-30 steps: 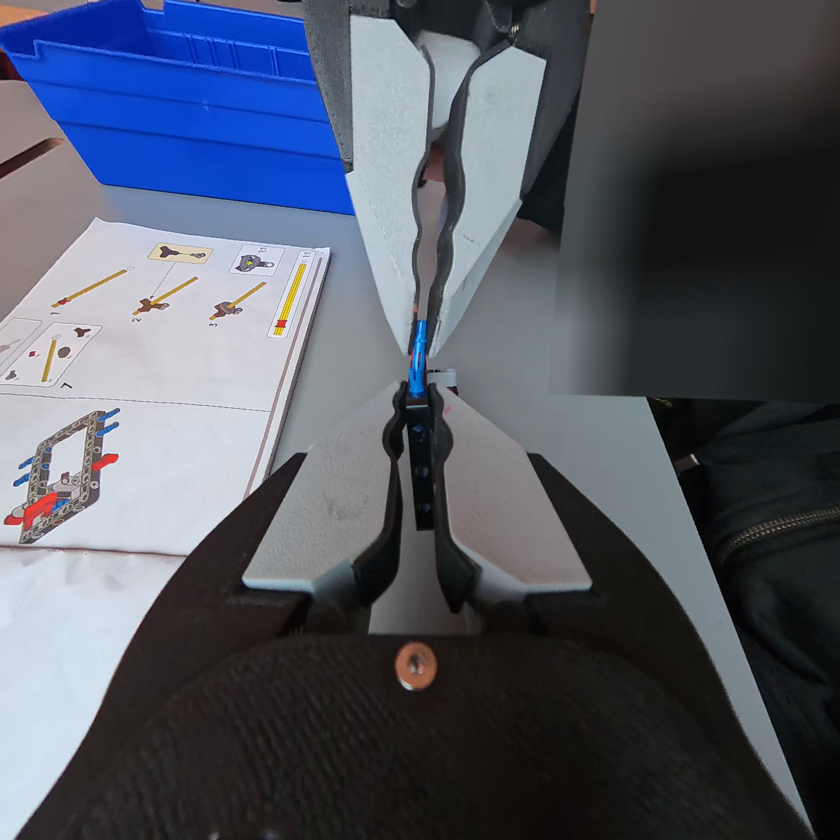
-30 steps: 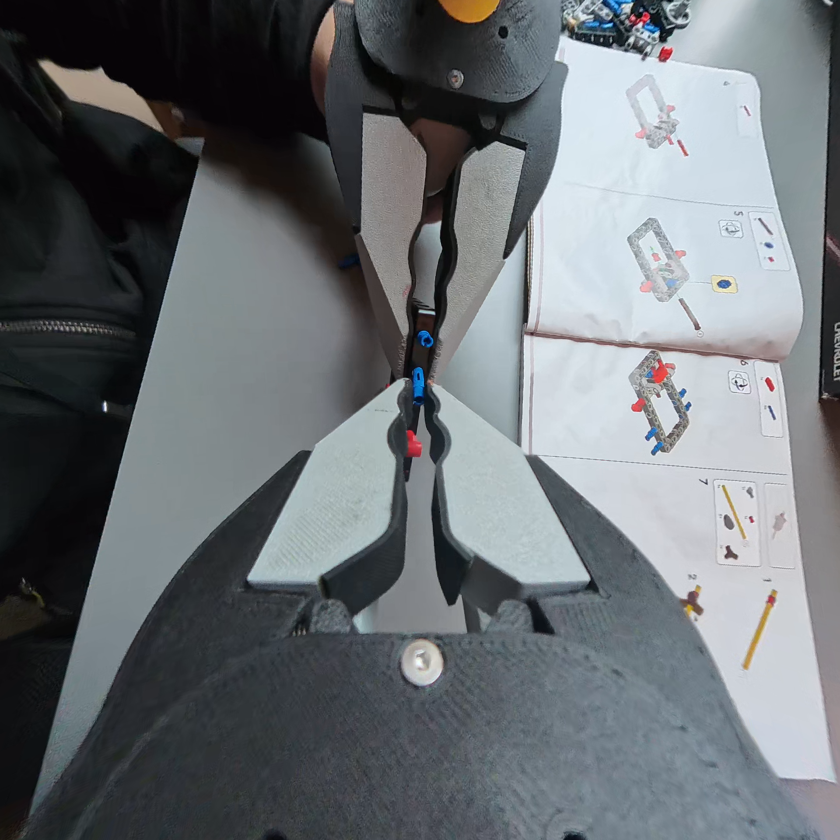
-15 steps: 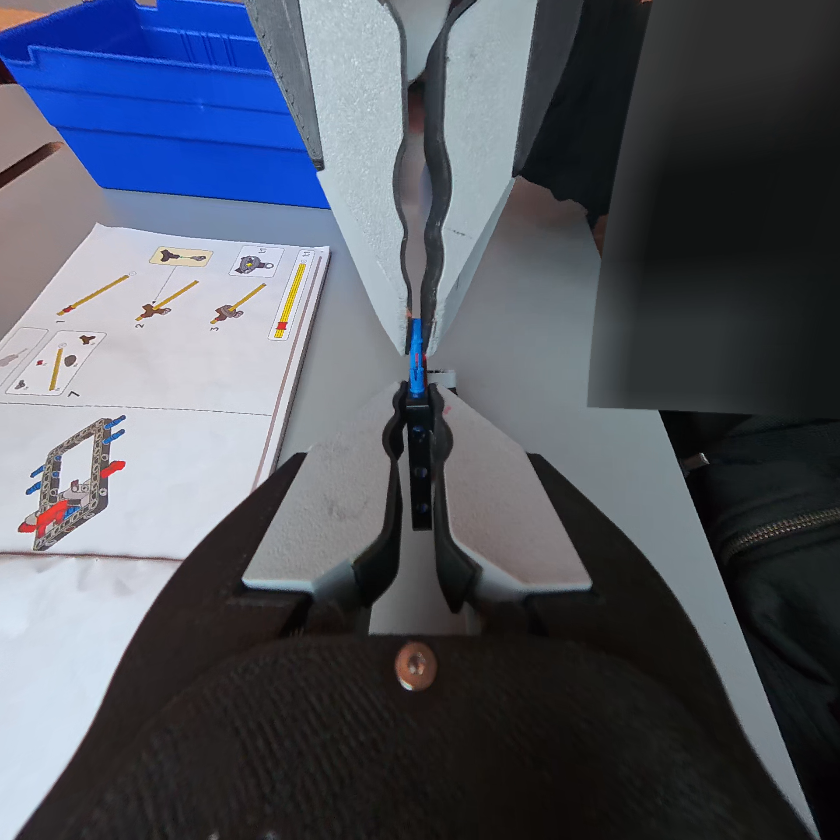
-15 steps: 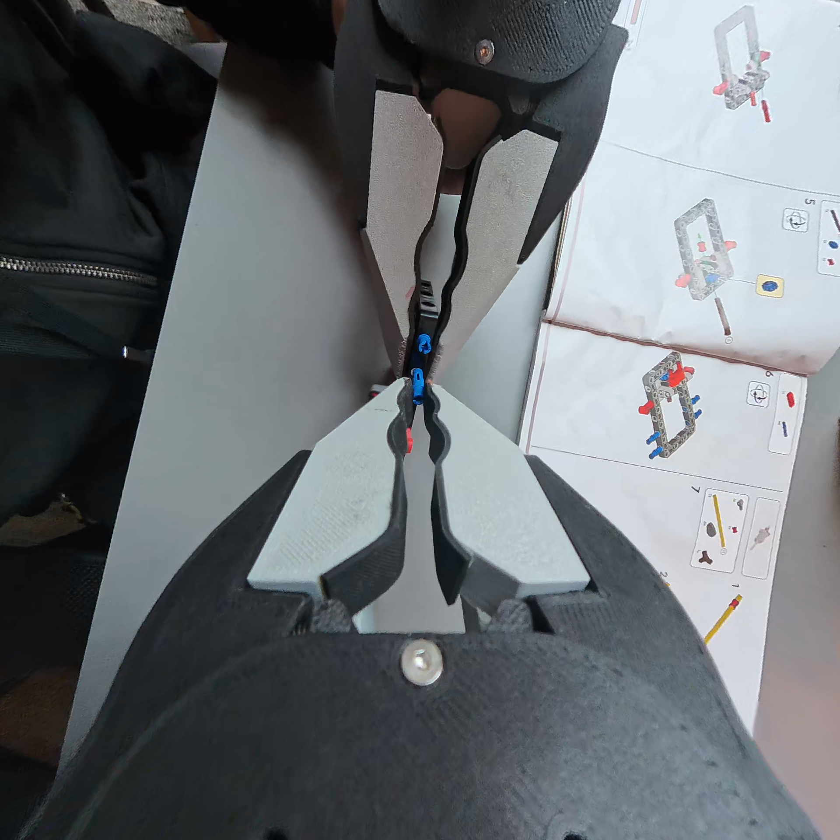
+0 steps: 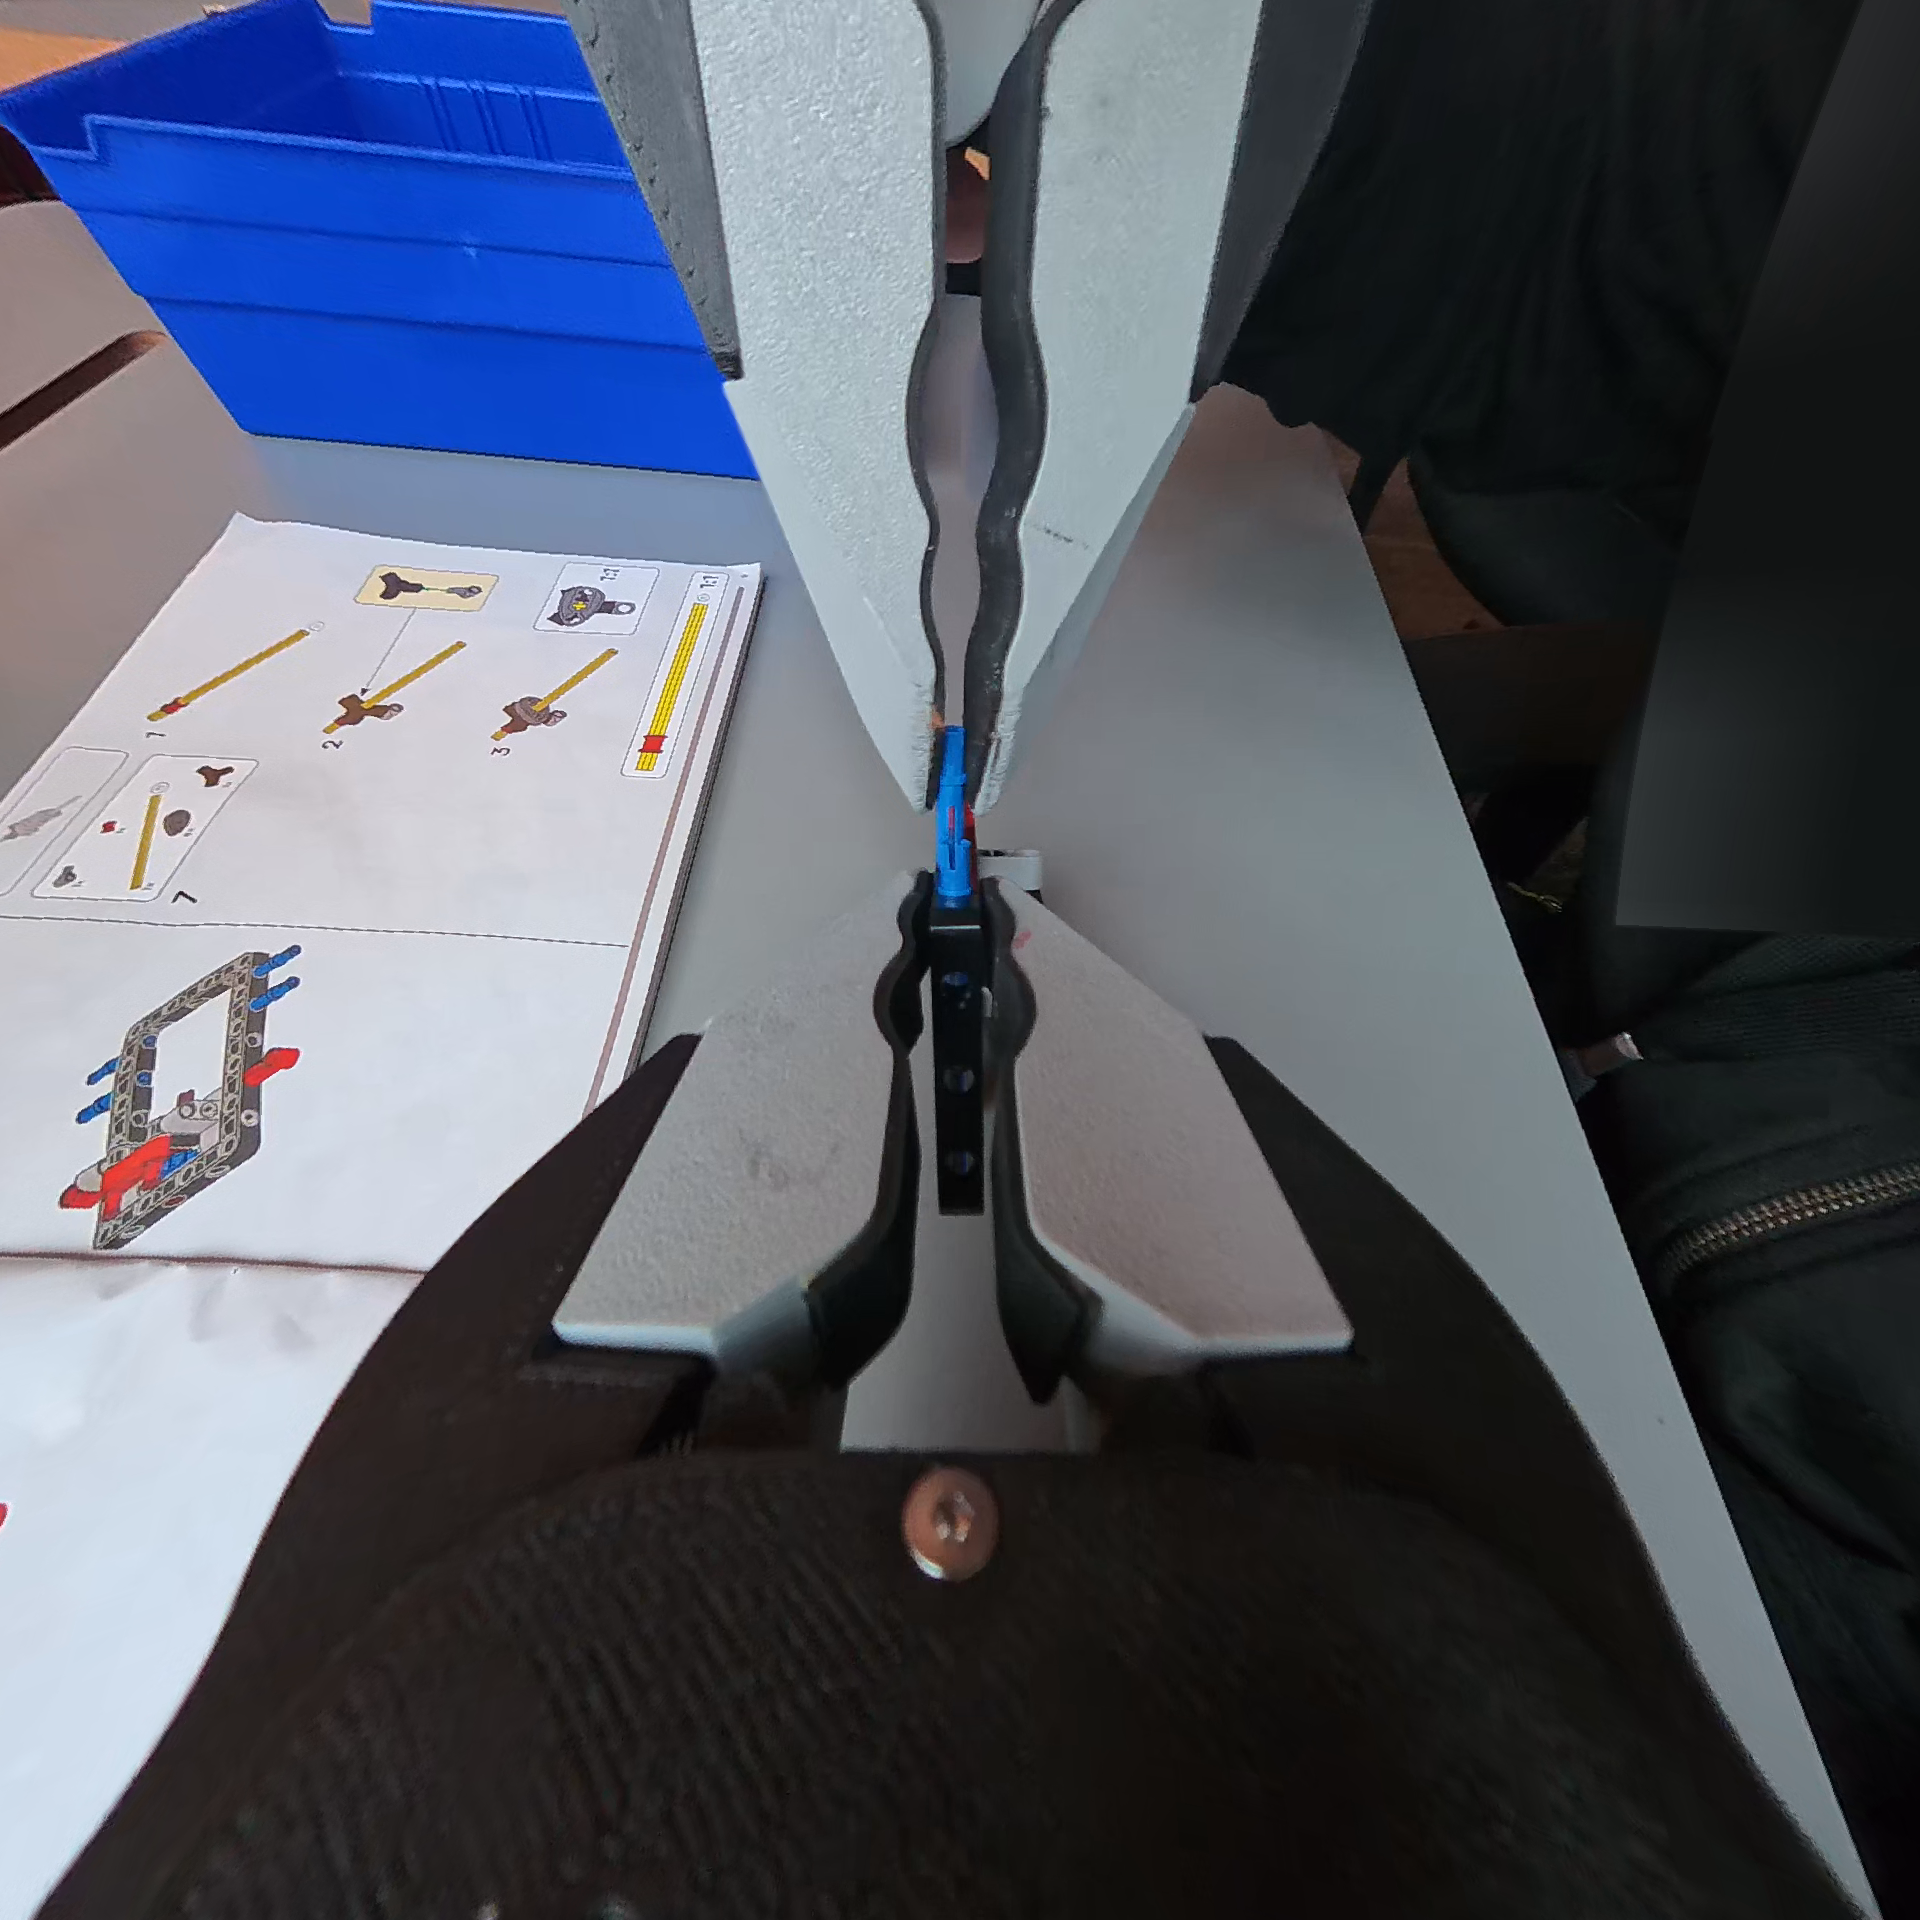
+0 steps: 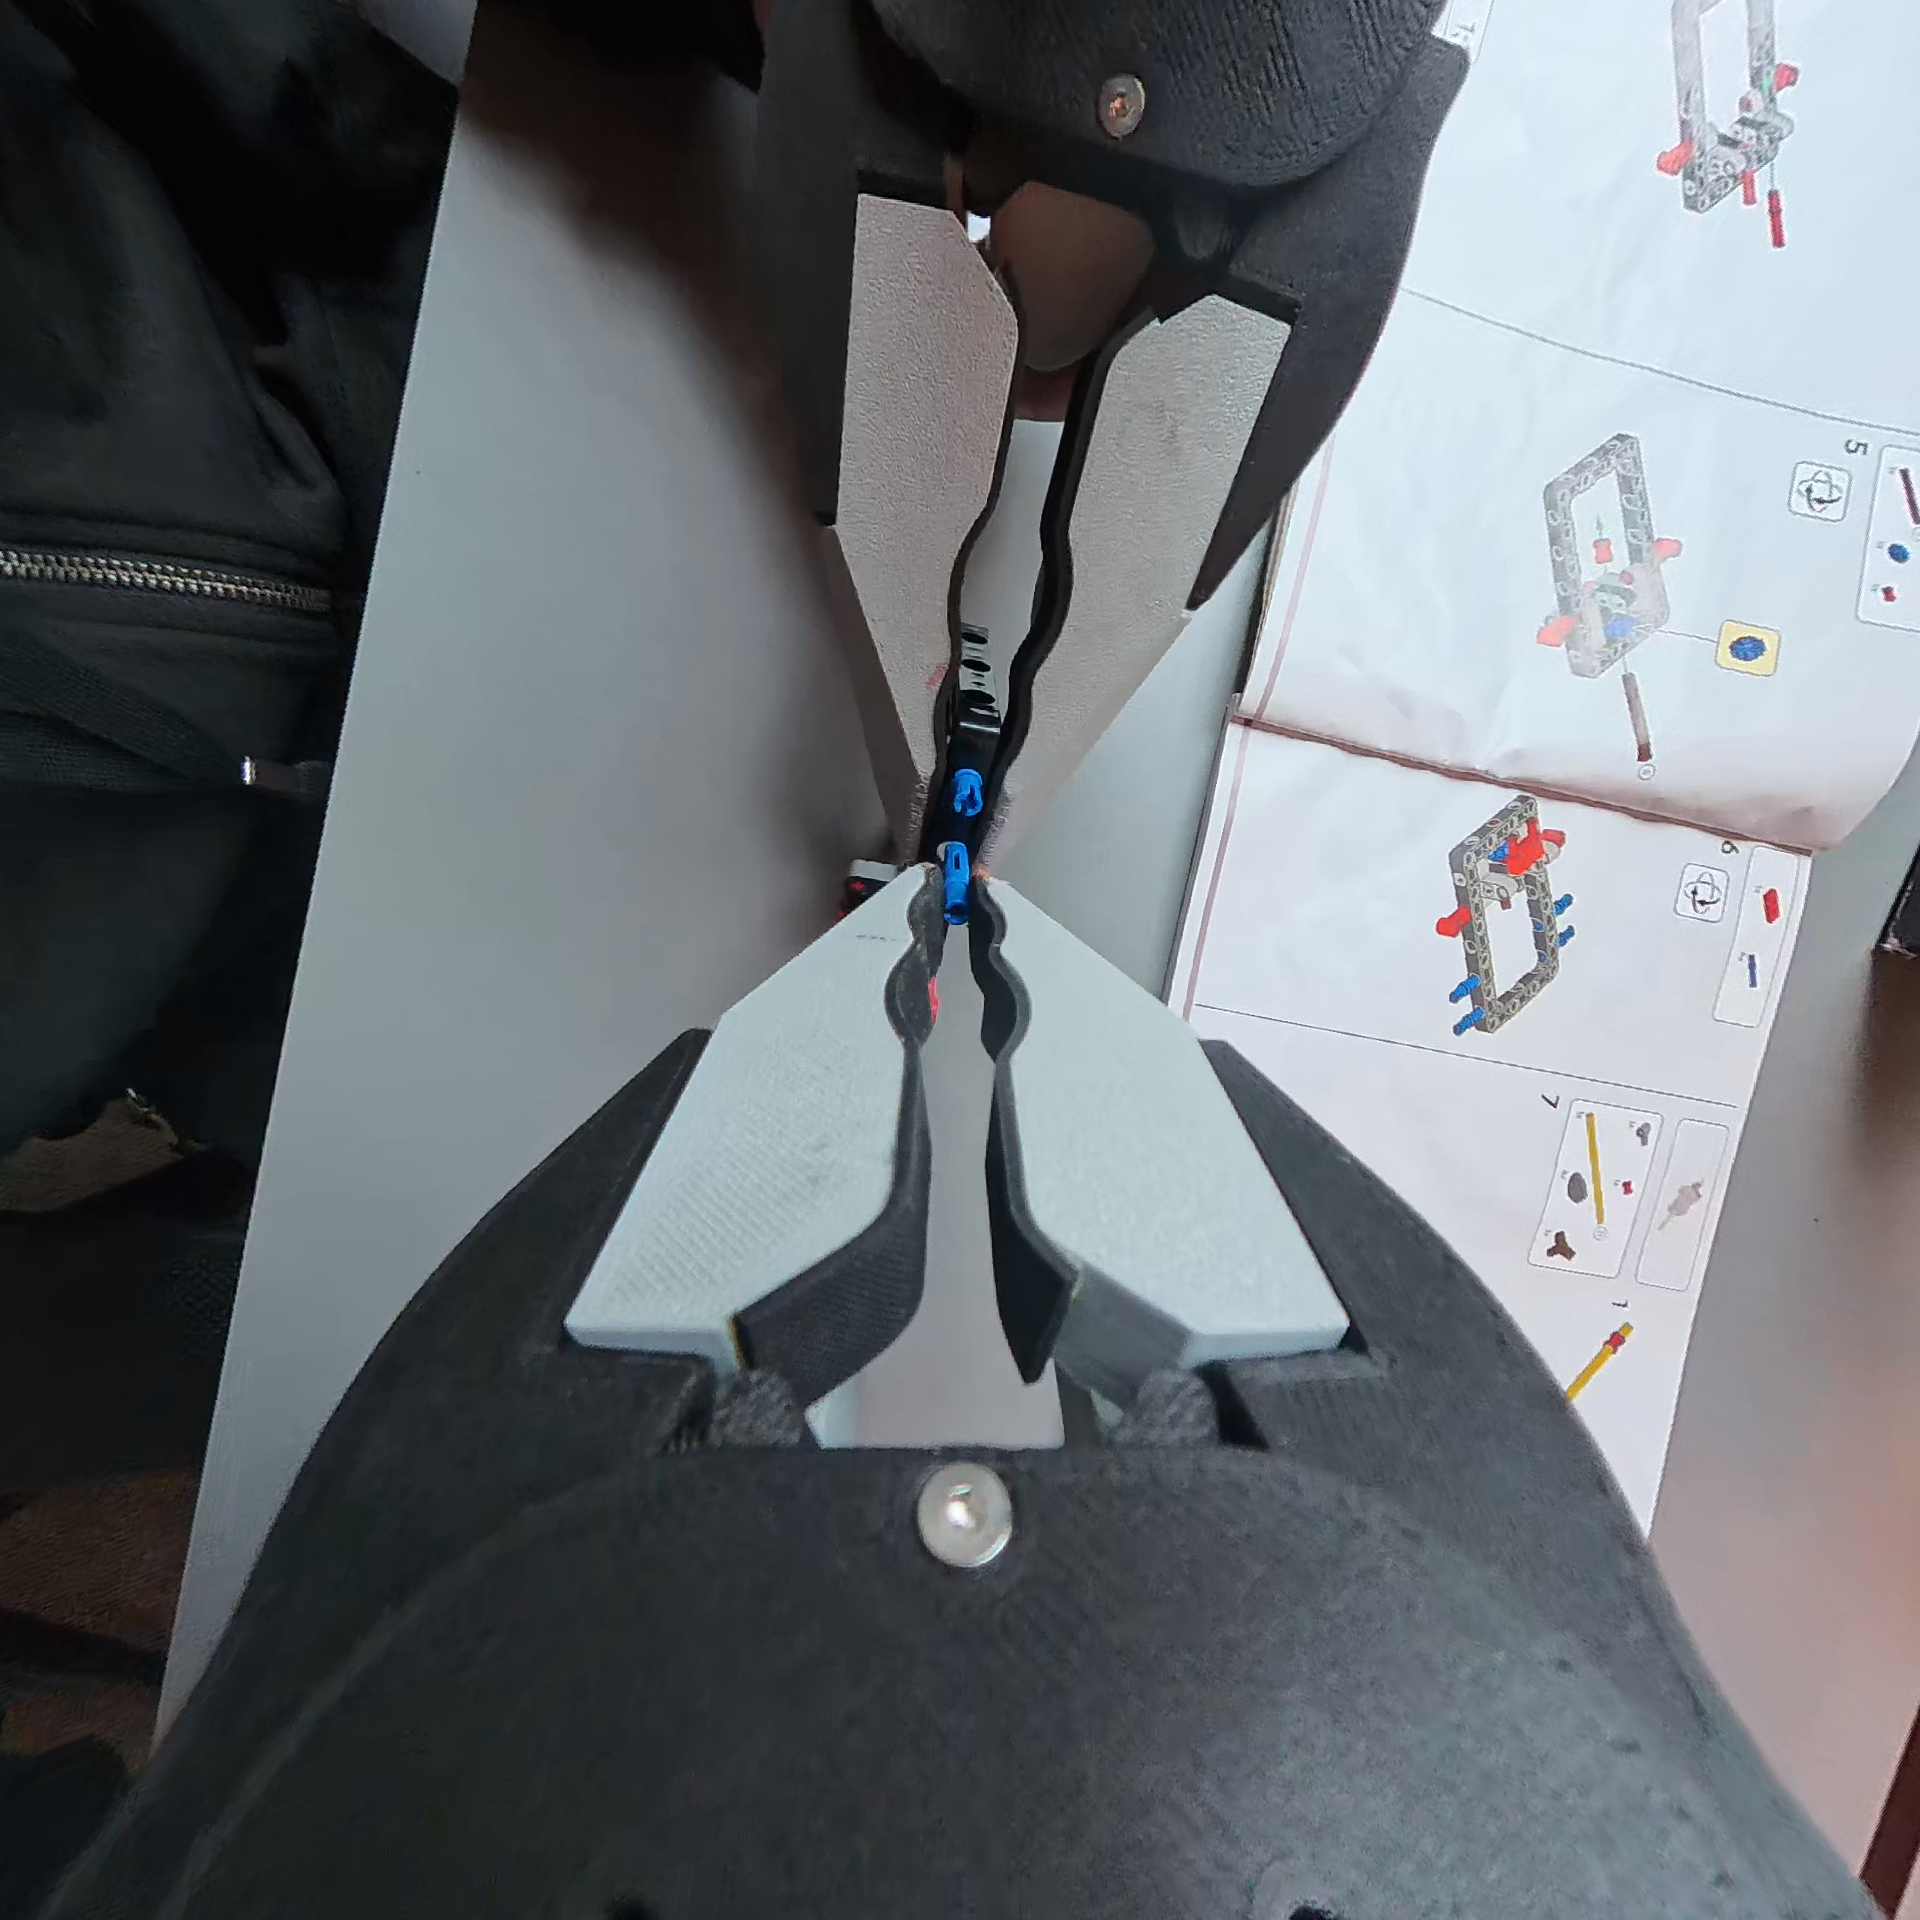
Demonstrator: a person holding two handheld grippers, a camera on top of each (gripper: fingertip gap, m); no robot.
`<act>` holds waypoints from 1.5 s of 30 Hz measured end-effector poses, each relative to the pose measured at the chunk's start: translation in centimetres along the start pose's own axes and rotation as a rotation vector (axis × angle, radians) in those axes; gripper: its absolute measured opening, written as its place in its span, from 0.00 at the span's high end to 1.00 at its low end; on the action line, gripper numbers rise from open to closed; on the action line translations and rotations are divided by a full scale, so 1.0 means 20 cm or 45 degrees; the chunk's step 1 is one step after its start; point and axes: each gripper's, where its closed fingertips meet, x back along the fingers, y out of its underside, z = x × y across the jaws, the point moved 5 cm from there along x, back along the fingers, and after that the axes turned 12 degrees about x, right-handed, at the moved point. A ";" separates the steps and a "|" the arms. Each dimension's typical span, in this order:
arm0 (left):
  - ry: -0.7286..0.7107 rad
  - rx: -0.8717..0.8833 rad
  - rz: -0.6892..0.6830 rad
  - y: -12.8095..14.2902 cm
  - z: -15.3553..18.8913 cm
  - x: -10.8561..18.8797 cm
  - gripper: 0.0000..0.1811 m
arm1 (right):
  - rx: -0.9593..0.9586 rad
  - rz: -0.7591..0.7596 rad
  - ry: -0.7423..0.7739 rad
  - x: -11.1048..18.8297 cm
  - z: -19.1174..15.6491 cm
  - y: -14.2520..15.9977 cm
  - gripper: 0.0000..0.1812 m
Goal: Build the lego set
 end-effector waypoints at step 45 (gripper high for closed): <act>0.000 0.072 0.014 0.01 -0.02 0.00 0.97 | -0.243 0.476 0.301 -0.05 -0.06 0.09 0.99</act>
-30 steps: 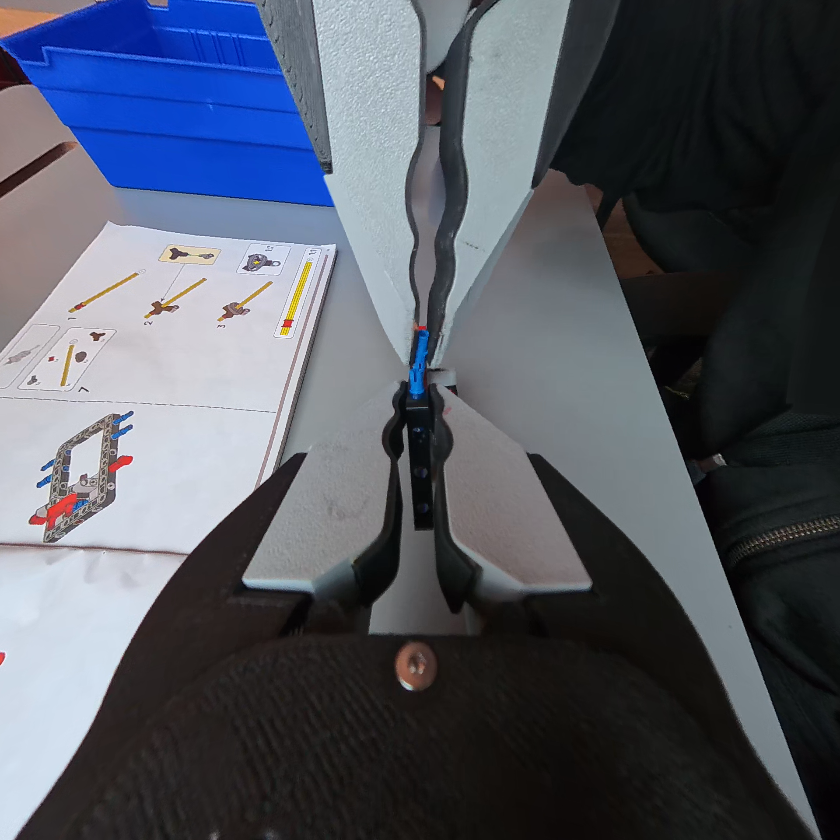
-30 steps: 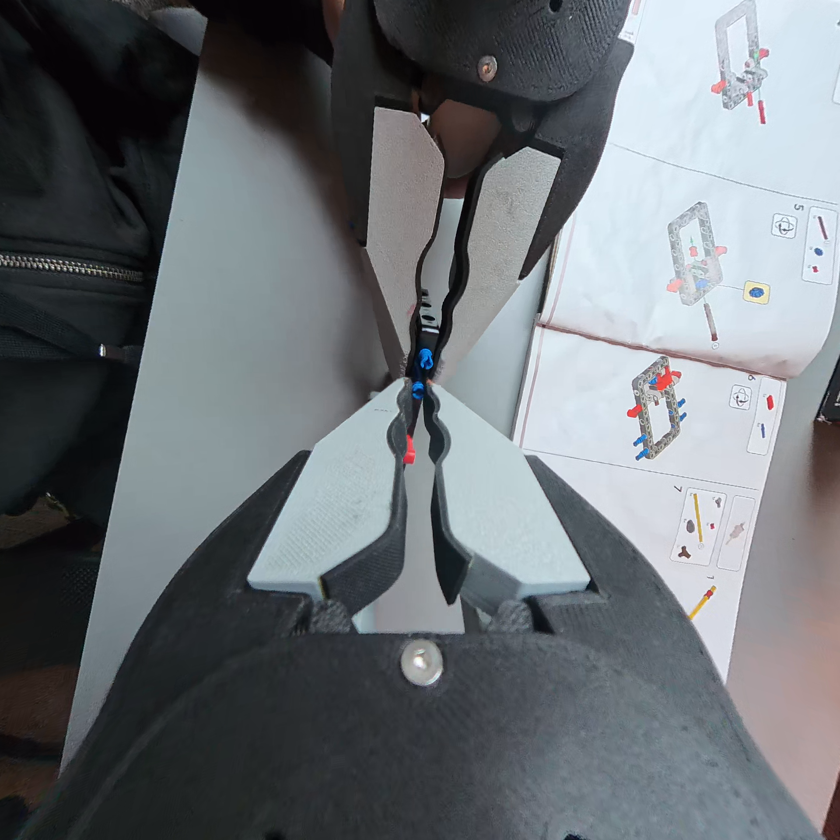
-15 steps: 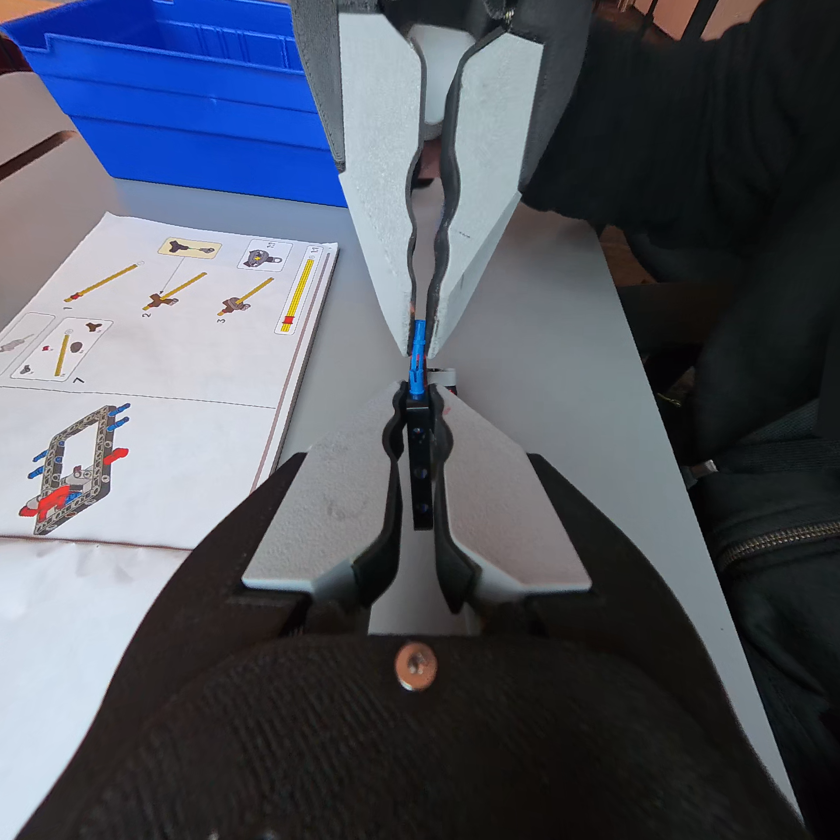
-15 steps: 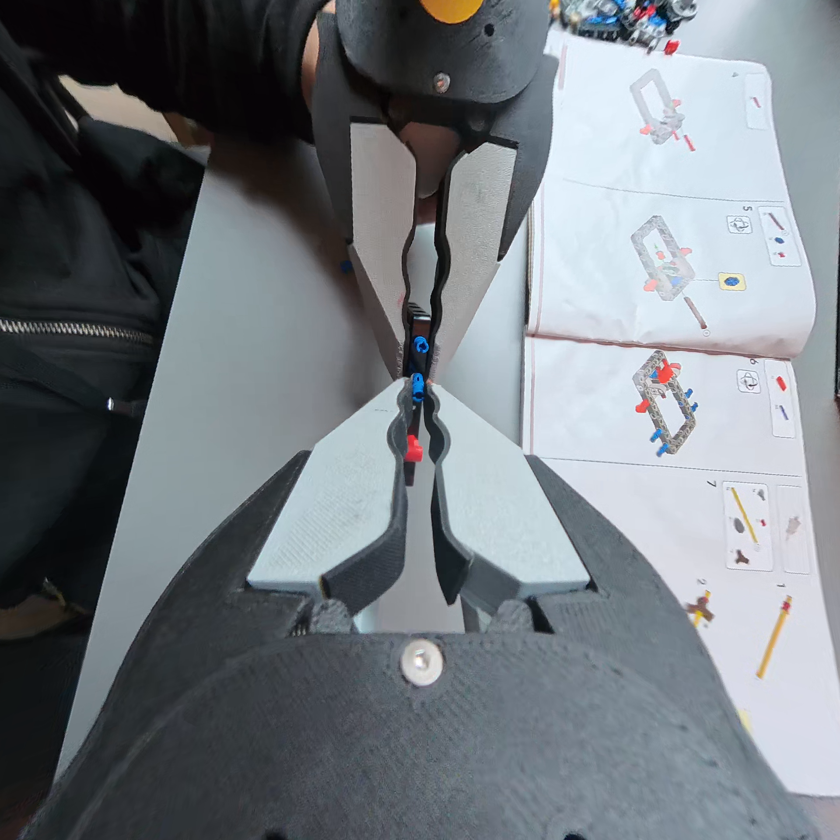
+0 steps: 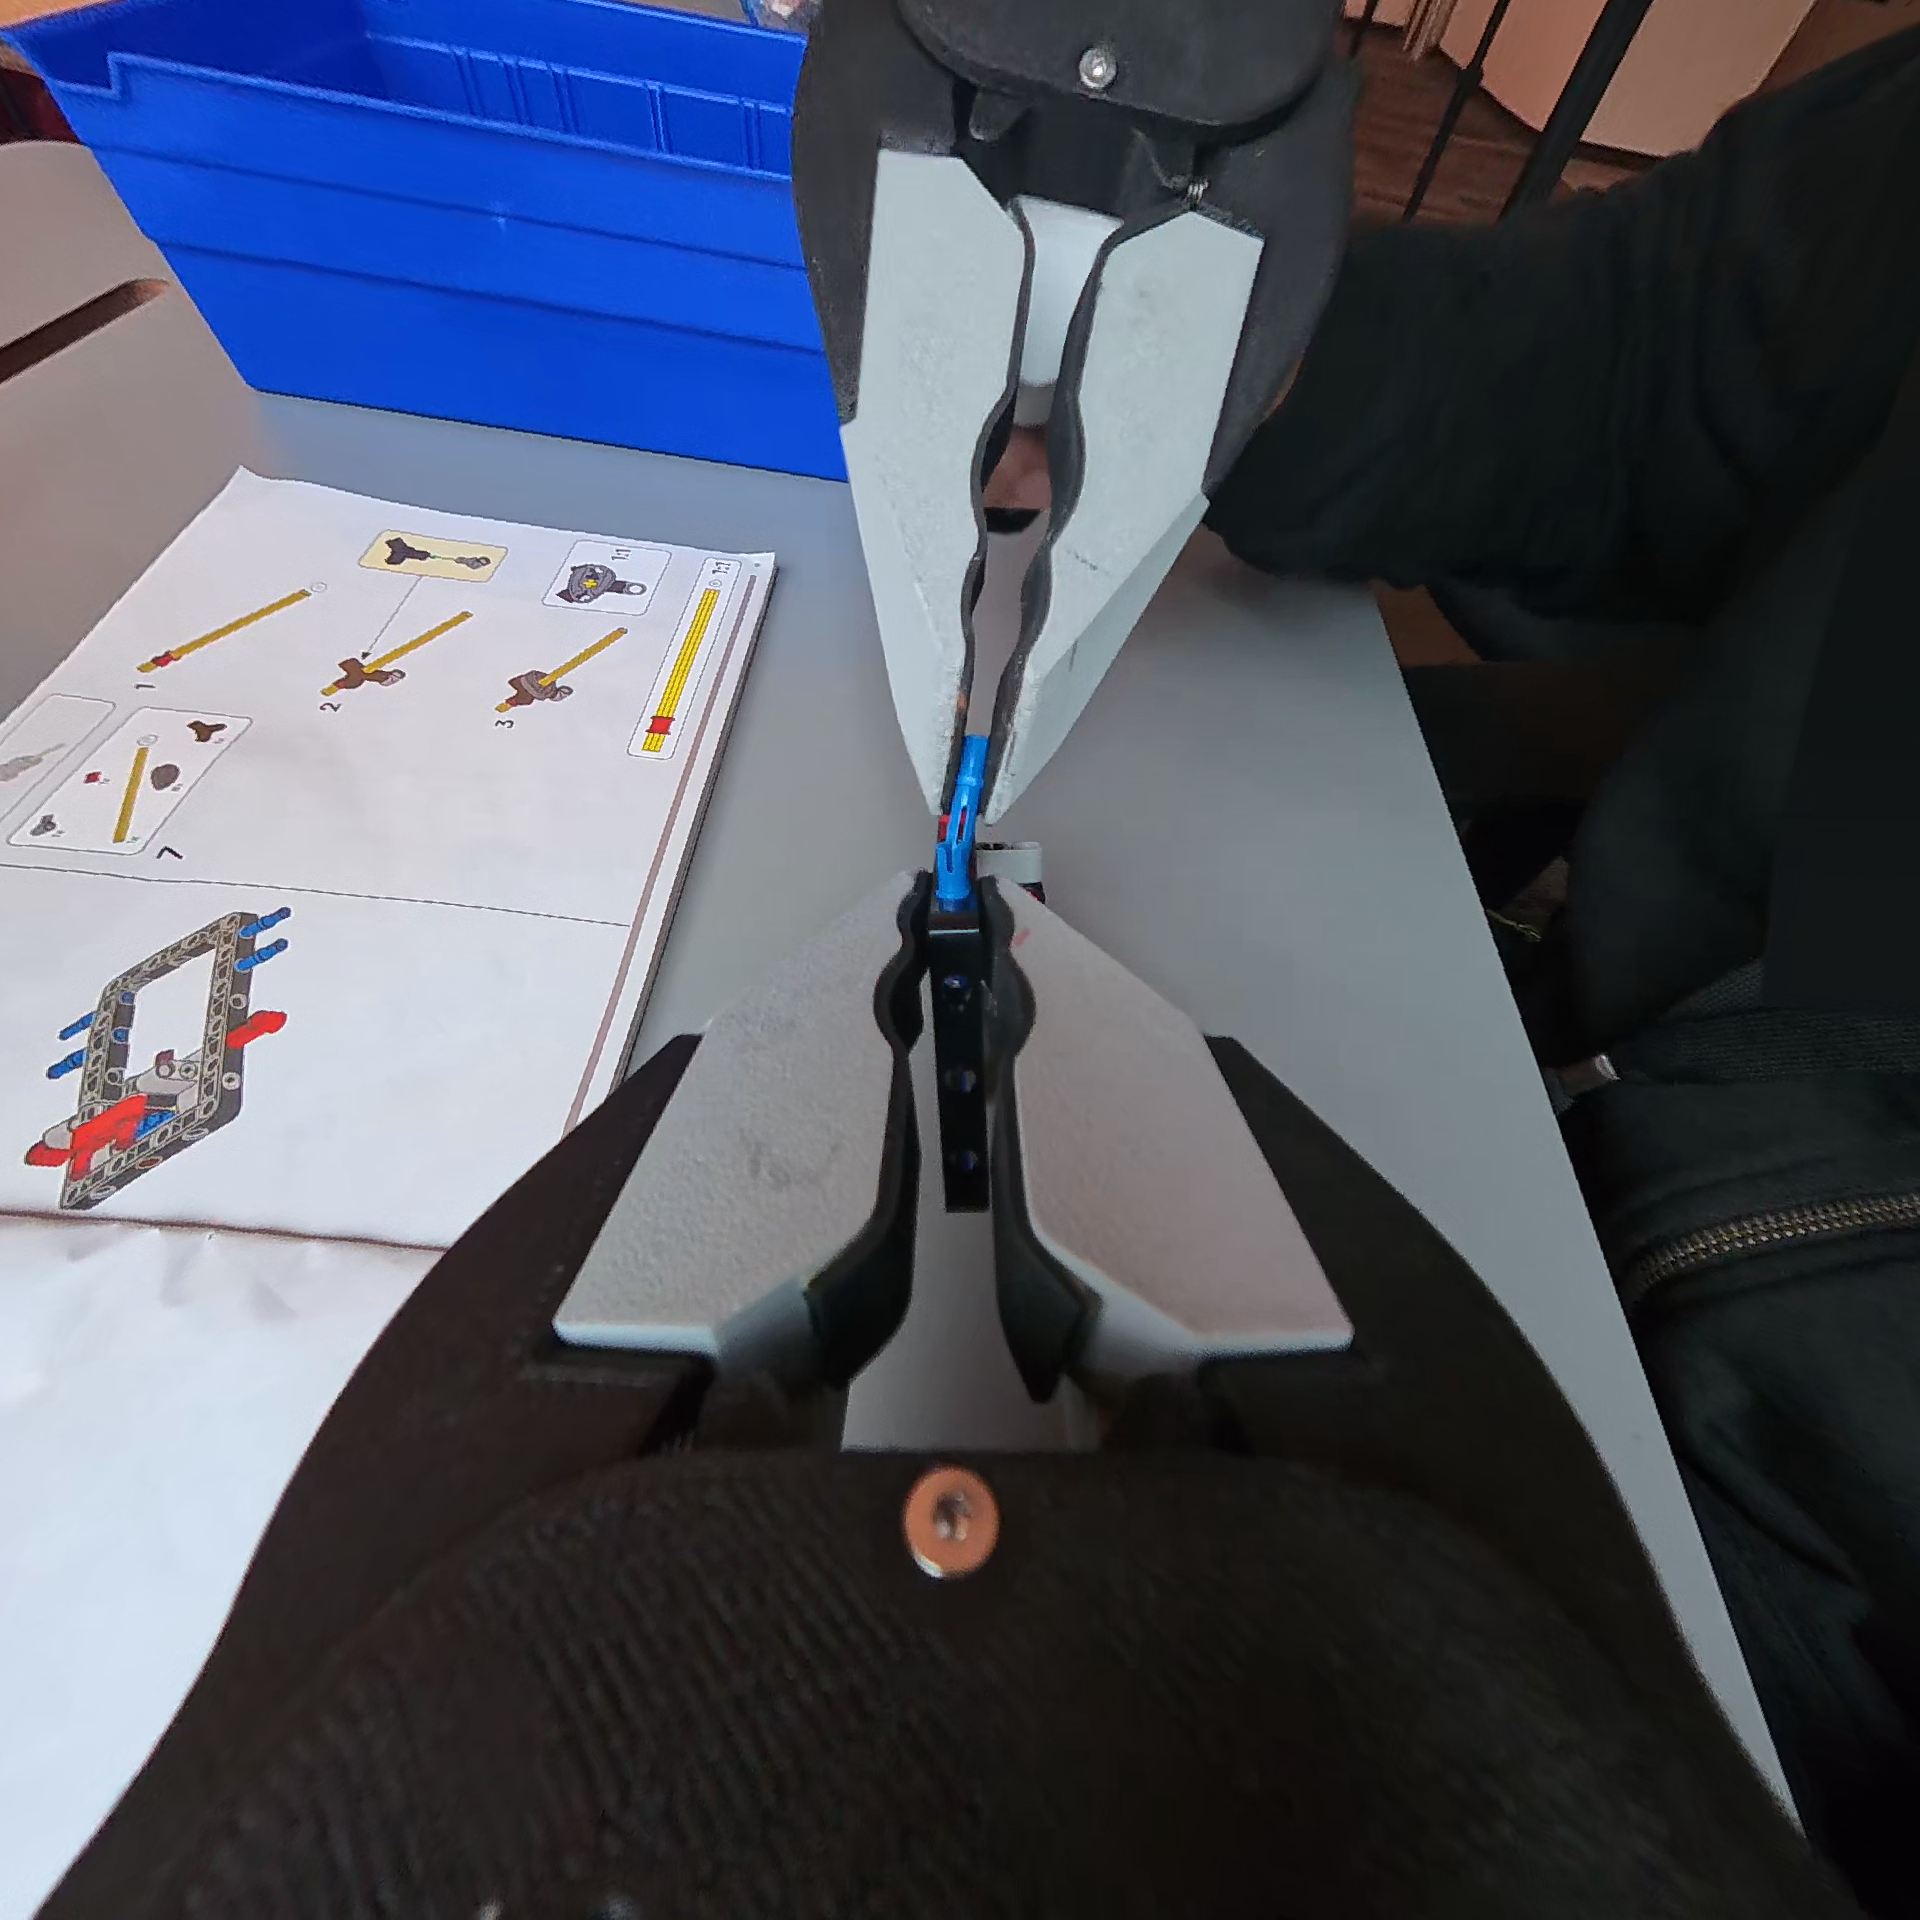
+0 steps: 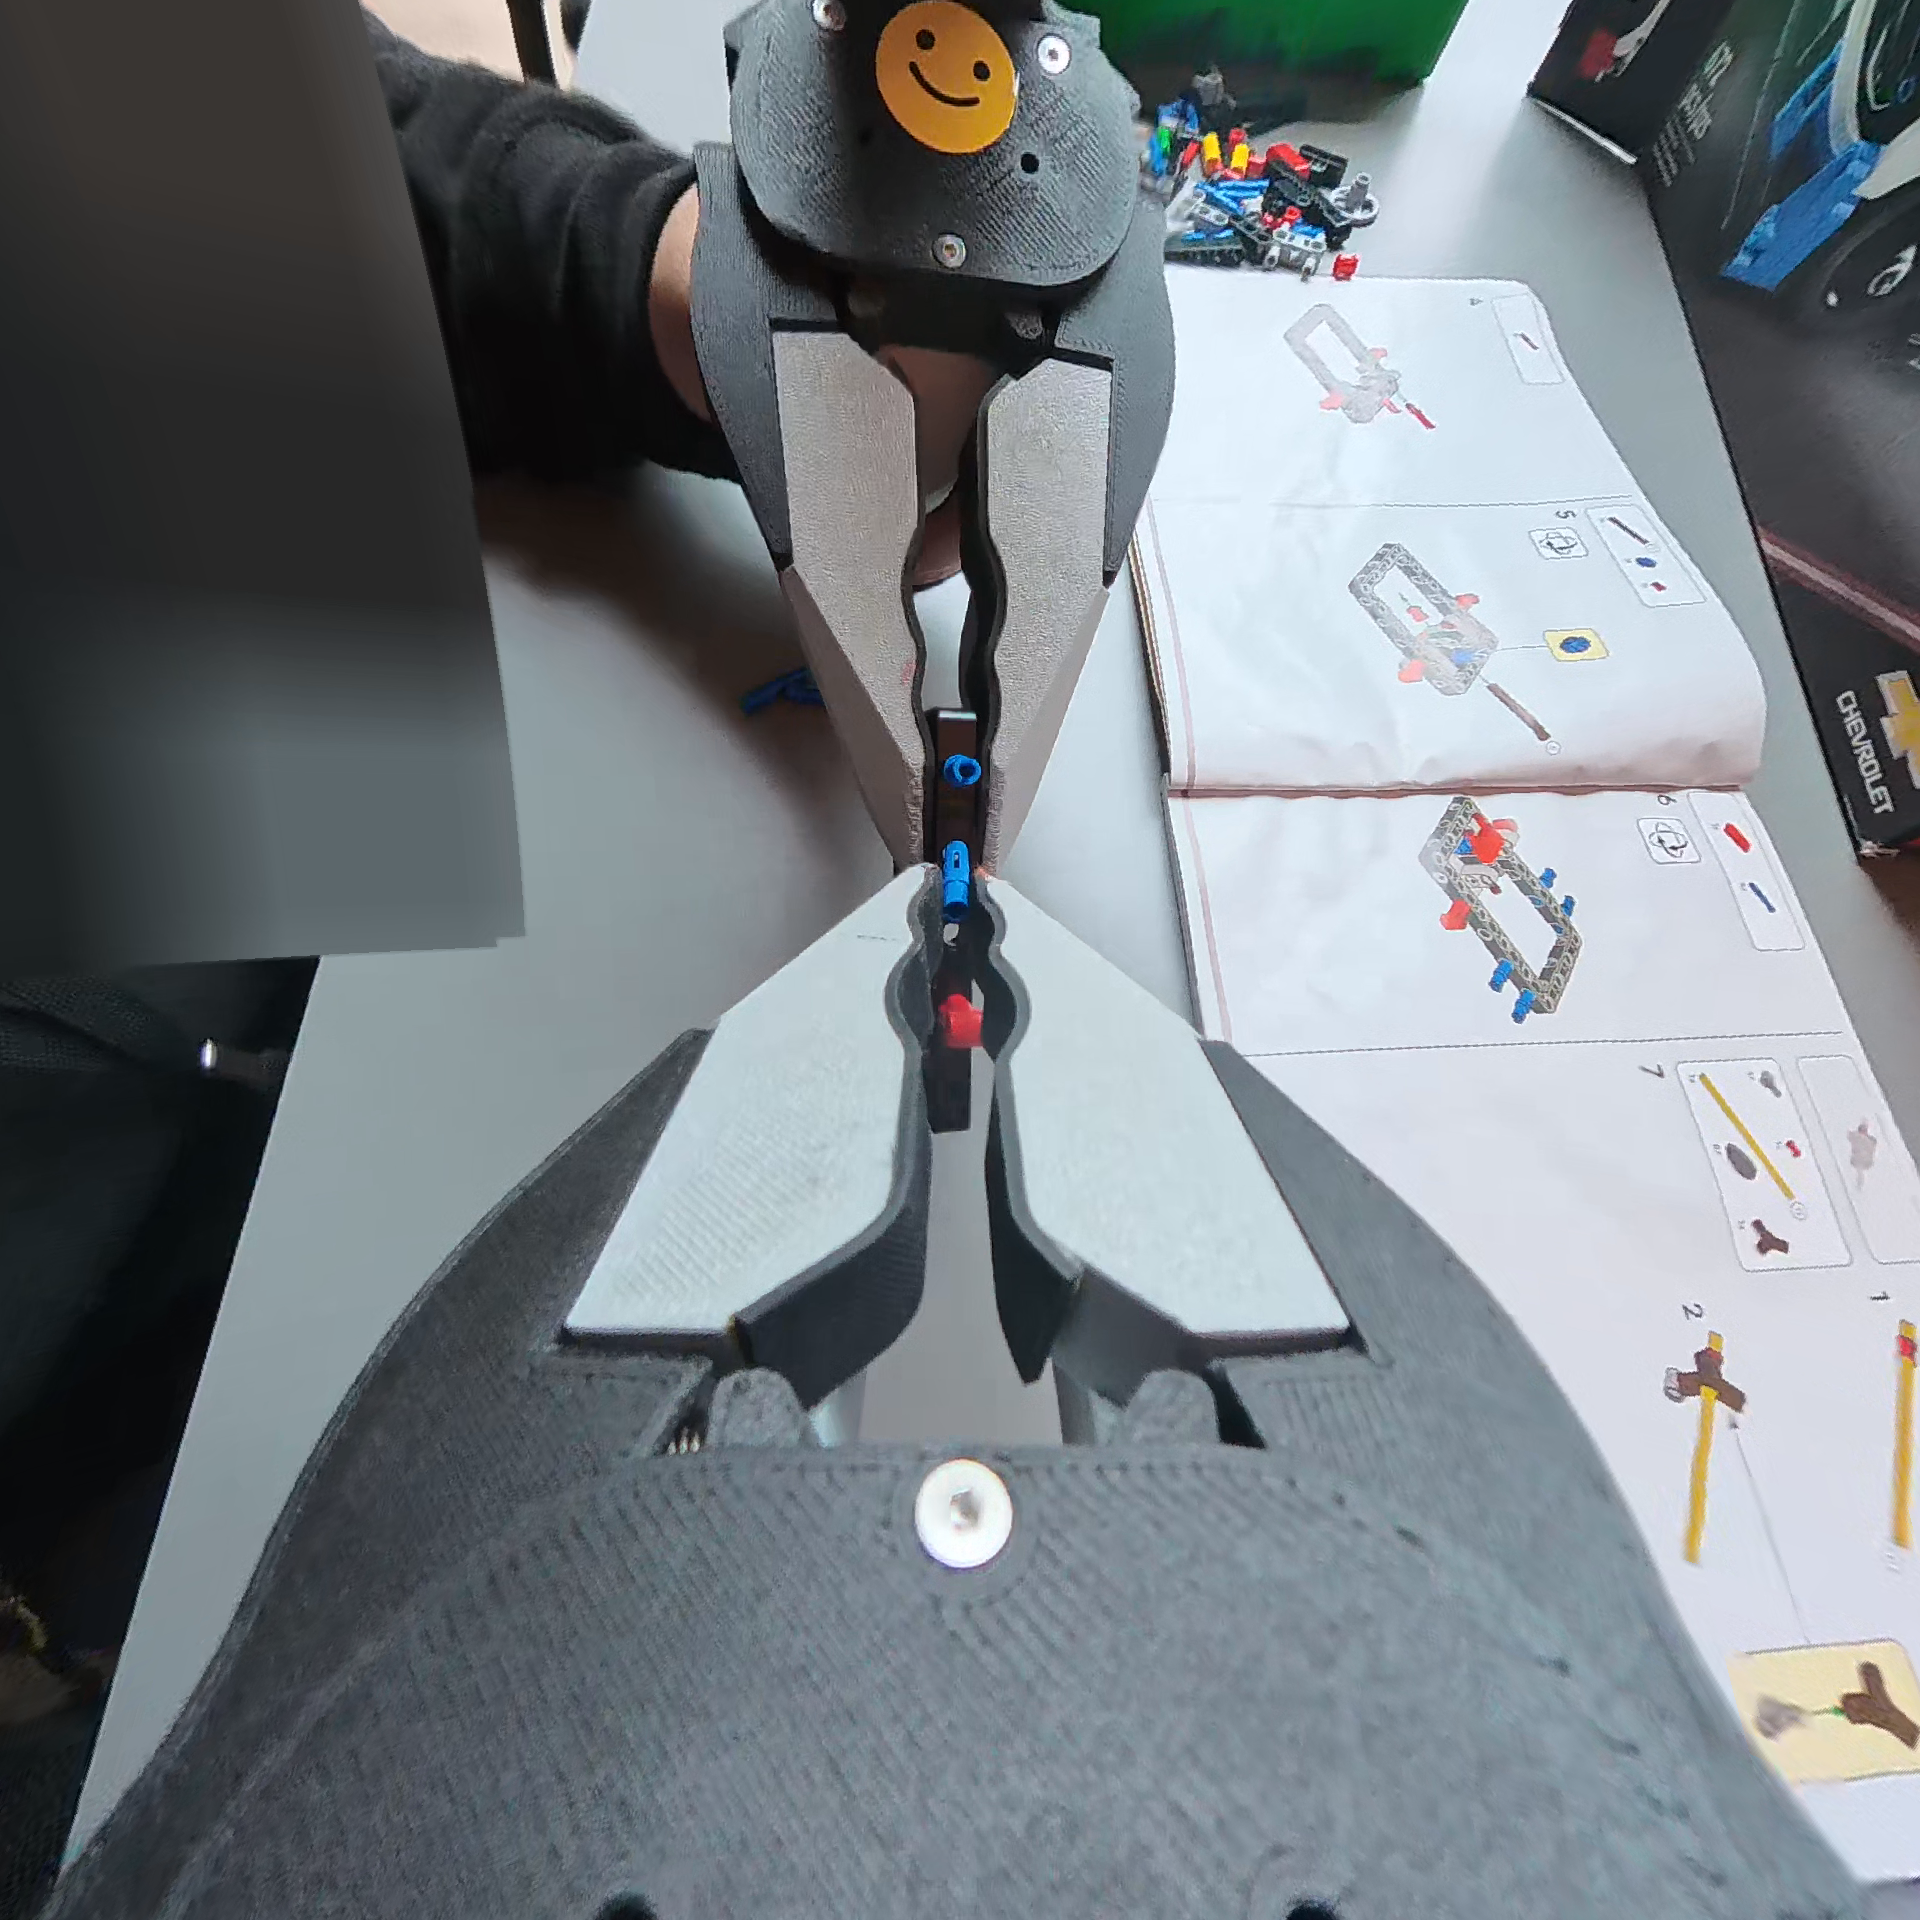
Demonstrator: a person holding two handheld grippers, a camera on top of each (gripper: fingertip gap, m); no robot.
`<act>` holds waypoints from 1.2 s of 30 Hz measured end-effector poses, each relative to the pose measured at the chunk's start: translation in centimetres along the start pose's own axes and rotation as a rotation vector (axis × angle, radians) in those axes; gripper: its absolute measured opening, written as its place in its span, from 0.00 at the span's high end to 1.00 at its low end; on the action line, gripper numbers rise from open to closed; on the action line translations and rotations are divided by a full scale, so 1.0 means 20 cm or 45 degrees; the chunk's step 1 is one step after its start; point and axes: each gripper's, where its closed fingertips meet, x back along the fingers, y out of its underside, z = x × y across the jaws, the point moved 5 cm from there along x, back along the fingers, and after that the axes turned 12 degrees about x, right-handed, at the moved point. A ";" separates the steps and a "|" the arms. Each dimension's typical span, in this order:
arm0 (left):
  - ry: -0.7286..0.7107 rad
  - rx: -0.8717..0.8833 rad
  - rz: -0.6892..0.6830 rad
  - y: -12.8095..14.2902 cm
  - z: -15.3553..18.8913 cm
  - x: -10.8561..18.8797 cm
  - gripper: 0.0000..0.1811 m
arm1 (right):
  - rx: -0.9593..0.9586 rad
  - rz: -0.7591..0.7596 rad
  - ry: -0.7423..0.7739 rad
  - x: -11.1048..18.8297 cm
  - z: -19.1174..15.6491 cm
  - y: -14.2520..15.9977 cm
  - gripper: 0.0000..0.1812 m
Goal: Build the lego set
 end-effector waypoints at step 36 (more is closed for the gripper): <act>-0.024 -0.006 0.001 0.00 -0.01 0.01 0.97 | 0.390 -0.404 -0.269 -0.06 0.05 -0.09 0.99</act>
